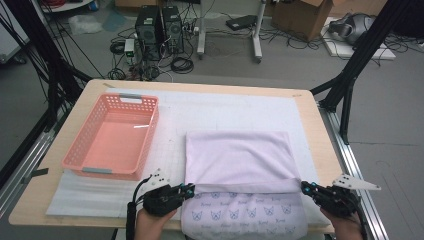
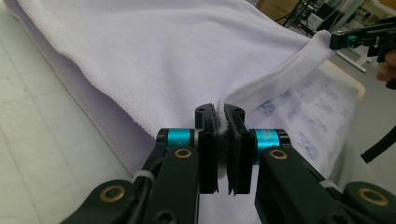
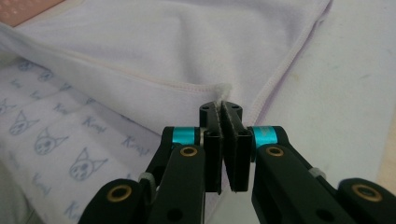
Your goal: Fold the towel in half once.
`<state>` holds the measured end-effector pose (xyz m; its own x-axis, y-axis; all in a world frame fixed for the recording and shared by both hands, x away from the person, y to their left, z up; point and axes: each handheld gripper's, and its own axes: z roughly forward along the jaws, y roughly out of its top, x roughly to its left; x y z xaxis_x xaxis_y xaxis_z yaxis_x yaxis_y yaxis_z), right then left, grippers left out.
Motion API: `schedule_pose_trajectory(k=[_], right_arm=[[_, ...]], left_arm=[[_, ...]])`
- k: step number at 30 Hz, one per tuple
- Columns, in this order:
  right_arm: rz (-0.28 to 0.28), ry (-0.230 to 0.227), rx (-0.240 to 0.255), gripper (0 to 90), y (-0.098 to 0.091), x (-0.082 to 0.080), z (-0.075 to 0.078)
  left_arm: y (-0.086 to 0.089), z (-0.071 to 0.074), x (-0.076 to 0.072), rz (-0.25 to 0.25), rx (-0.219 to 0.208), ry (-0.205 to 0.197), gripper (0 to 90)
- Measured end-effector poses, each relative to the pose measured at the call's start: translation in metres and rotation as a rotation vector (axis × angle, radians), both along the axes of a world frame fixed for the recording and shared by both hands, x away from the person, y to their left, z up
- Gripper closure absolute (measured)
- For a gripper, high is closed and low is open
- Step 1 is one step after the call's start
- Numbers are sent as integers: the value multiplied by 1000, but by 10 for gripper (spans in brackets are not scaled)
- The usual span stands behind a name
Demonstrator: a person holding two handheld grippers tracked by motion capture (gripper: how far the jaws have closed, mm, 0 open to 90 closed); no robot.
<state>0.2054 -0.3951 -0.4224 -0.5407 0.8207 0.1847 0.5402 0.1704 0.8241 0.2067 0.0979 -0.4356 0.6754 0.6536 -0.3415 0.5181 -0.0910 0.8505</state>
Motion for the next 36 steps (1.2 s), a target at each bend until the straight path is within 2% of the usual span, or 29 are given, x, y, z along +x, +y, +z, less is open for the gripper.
schedule_pose_trajectory(k=[3, 7, 13, 14, 15, 16, 18, 19, 22, 26, 29, 33, 36], right_arm=[[0, -5, 6, 870, -5, -11, 3], [12, 11, -8, 871, -7, -27, 4], [30, 42, -21, 859, -6, -45, 2], [29, 46, -29, 797, -6, -45, 1], [14, 51, -22, 706, -5, -44, 0], [1, 58, -12, 661, -6, -42, 0], [-22, 37, 23, 615, -9, -40, 2], [-28, 28, 23, 604, -9, -40, 3], [-60, 2, 29, 596, -9, -35, 6], [-71, 2, 12, 576, -6, -25, 3], [-67, 4, -7, 555, -3, -18, 2], [-81, -5, -7, 519, -4, -8, 3], [-96, 4, -7, 486, -4, 3, 2]], left_arm=[[-1, 2, -12, -14, 1, -7, 842], [-1, 2, -26, -30, 5, -2, 842], [-1, -5, -46, -58, 41, 14, 834], [-2, -6, -47, -54, 47, 12, 813], [-2, -6, -46, -48, 47, 13, 739], [-2, -6, -44, -42, 38, 13, 649], [0, -3, -39, -13, 24, -15, 494], [2, -1, -34, 6, 12, -27, 466], [8, 2, -22, 62, -22, -32, 435], [12, 7, 3, 101, -23, -39, 427], [12, 9, 24, 110, -4, -29, 419], [7, 11, 55, 115, 58, -29, 399], [3, 10, 78, 108, 66, -6, 389]])
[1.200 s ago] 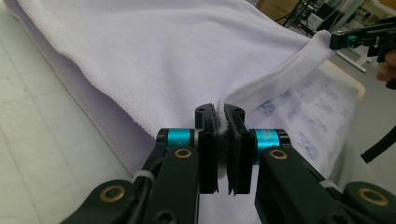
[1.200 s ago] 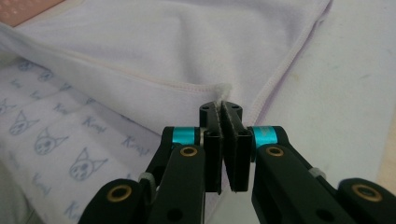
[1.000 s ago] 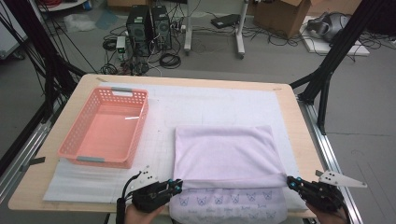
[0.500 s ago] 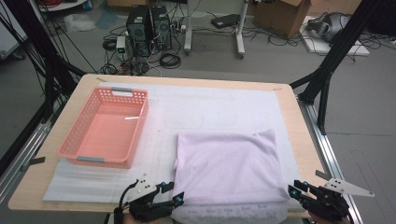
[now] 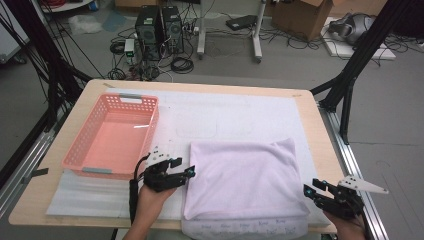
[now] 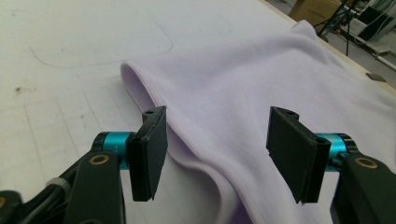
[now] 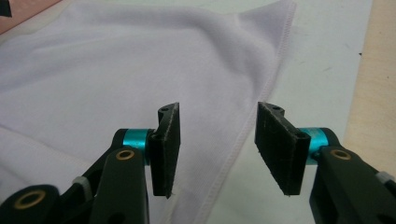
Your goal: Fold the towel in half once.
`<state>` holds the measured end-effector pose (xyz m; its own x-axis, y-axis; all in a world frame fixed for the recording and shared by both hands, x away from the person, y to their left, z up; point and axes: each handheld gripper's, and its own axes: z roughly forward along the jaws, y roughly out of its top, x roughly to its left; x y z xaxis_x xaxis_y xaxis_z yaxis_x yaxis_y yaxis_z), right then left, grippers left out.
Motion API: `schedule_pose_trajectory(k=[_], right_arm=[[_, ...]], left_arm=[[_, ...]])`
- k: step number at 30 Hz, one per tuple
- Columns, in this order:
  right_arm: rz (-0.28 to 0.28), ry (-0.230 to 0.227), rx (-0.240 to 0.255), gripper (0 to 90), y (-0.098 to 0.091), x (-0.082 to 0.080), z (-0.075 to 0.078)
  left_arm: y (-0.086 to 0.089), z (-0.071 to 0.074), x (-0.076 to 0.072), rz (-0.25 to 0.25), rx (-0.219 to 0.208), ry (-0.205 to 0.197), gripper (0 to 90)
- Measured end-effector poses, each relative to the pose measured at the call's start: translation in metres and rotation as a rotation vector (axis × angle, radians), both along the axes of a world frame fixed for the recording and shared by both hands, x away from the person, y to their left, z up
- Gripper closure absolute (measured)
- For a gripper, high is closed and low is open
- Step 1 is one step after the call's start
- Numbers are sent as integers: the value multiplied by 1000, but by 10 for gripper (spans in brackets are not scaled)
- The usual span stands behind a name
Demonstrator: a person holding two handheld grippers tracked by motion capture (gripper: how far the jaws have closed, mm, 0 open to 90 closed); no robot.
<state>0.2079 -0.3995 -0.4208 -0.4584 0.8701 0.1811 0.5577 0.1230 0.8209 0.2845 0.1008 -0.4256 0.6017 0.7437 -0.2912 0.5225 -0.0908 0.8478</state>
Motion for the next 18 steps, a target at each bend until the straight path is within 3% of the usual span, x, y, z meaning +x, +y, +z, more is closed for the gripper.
schedule_pose_trajectory(k=[5, 9, 13, 15, 18], right_arm=[[-19, 20, -7, 430, -1, 21, -3], [-20, 40, -18, 406, -1, 39, -4], [-18, 51, -39, 393, 0, 62, -4], [-10, 60, -52, 379, 0, 75, -3], [1, 72, -64, 364, 3, 98, 0]], left_arm=[[-4, -6, 29, 21, 21, -9, 374], [-5, -11, 48, 24, 48, 7, 376], [-8, -10, 64, 37, 63, -2, 376], [-10, -12, 74, 40, 91, 2, 377], [-11, -14, 88, 49, 93, 17, 378]])
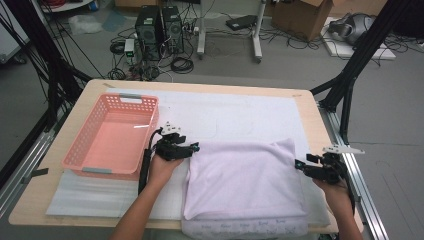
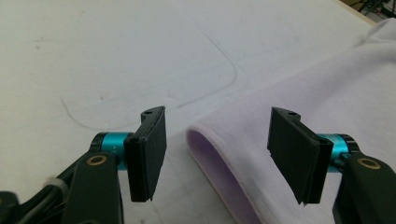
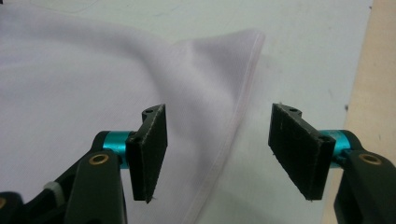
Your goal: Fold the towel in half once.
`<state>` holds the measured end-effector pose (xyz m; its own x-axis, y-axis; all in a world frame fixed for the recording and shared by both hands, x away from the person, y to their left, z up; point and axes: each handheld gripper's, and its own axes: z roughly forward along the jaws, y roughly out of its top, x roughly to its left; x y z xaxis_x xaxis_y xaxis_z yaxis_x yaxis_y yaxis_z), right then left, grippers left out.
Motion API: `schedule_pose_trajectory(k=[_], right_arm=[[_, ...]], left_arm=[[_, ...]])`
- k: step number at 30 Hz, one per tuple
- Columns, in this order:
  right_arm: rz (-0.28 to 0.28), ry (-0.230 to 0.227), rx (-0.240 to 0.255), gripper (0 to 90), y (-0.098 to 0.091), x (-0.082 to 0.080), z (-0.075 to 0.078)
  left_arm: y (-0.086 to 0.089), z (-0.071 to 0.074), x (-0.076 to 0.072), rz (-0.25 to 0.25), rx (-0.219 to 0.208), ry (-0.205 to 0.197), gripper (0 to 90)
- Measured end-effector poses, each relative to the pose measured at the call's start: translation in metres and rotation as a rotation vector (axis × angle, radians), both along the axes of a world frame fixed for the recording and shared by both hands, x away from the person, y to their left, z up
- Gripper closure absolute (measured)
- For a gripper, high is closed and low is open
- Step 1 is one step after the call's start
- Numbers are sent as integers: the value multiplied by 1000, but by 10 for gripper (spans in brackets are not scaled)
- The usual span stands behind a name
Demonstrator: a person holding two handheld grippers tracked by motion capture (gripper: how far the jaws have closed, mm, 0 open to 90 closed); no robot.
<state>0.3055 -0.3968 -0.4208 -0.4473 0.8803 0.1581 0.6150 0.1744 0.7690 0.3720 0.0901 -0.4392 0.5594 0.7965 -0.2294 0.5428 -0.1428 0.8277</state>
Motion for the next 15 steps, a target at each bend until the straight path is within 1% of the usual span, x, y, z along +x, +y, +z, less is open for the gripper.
schedule_pose_trajectory(k=[1, 3, 5, 7, 8, 9, 10, 11, 12, 13, 15], right_arm=[[3, -6, -2, 358, 1, 8, 0], [0, 15, -31, 343, 2, 25, 1], [13, 11, -57, 335, 5, 40, 2], [27, 17, -79, 311, 9, 54, 3], [35, 16, -84, 310, 10, 61, 2], [41, 24, -85, 311, 12, 67, 1], [49, 29, -98, 310, 14, 73, 0], [57, 35, -109, 310, 17, 78, -3], [65, 44, -122, 311, 20, 82, -6], [78, 42, -132, 312, 23, 87, -9], [107, 64, -162, 330, 30, 93, -16]], left_arm=[[-1, -1, 4, 3, -2, 13, 378], [-2, -4, 12, -1, 3, 44, 378], [-4, -8, 15, -3, -2, 42, 382], [-7, -13, 17, -15, 3, 70, 384], [-9, -14, 17, -22, 18, 67, 385], [-9, -14, 17, -29, 17, 64, 391], [-11, -14, 16, -36, 20, 62, 426], [-13, -14, 16, -43, 37, 54, 441], [-15, -14, 15, -54, 52, 46, 484], [-17, -13, 14, -64, 77, 35, 558], [-21, -13, 12, -89, 112, 18, 721]])
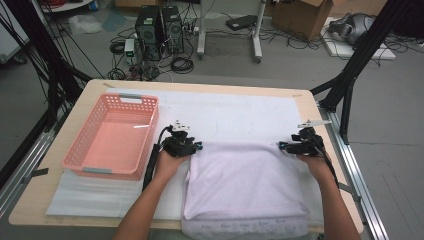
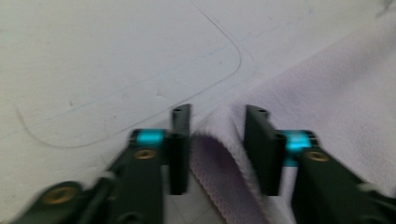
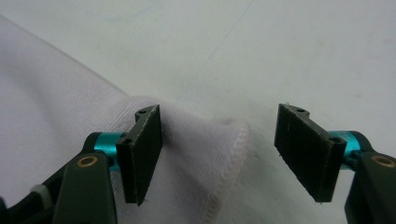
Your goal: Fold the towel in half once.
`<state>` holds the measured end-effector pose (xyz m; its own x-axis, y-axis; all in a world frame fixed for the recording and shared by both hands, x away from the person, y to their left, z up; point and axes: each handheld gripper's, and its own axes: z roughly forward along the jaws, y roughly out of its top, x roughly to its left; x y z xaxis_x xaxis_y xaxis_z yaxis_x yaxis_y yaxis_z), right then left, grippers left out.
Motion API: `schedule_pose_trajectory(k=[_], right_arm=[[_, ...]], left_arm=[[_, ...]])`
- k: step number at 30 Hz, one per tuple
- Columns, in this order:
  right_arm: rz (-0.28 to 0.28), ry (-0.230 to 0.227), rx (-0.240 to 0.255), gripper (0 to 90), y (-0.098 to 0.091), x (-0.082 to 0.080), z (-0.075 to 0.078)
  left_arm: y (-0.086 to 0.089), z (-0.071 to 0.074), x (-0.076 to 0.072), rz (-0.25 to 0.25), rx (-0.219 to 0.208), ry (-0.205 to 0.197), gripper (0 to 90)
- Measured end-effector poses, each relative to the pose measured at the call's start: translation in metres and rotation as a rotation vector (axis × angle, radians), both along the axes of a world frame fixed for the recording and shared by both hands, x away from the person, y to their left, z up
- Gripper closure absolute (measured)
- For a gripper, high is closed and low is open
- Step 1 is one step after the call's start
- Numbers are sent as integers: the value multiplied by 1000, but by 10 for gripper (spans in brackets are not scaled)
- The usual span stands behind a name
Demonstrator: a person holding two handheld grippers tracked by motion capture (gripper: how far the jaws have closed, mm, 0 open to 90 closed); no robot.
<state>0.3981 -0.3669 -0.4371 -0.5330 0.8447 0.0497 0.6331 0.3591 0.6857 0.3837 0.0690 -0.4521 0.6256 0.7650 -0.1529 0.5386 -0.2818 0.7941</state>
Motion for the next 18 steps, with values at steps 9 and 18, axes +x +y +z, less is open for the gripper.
schedule_pose_trajectory(k=[9, 18], right_arm=[[84, -45, 6, 815, 5, -5, 9], [-40, -228, 47, 817, 8, -3, 33]], left_arm=[[15, 14, 0, 119, -106, -92, 854], [14, 46, 29, 179, -111, -154, 854]])
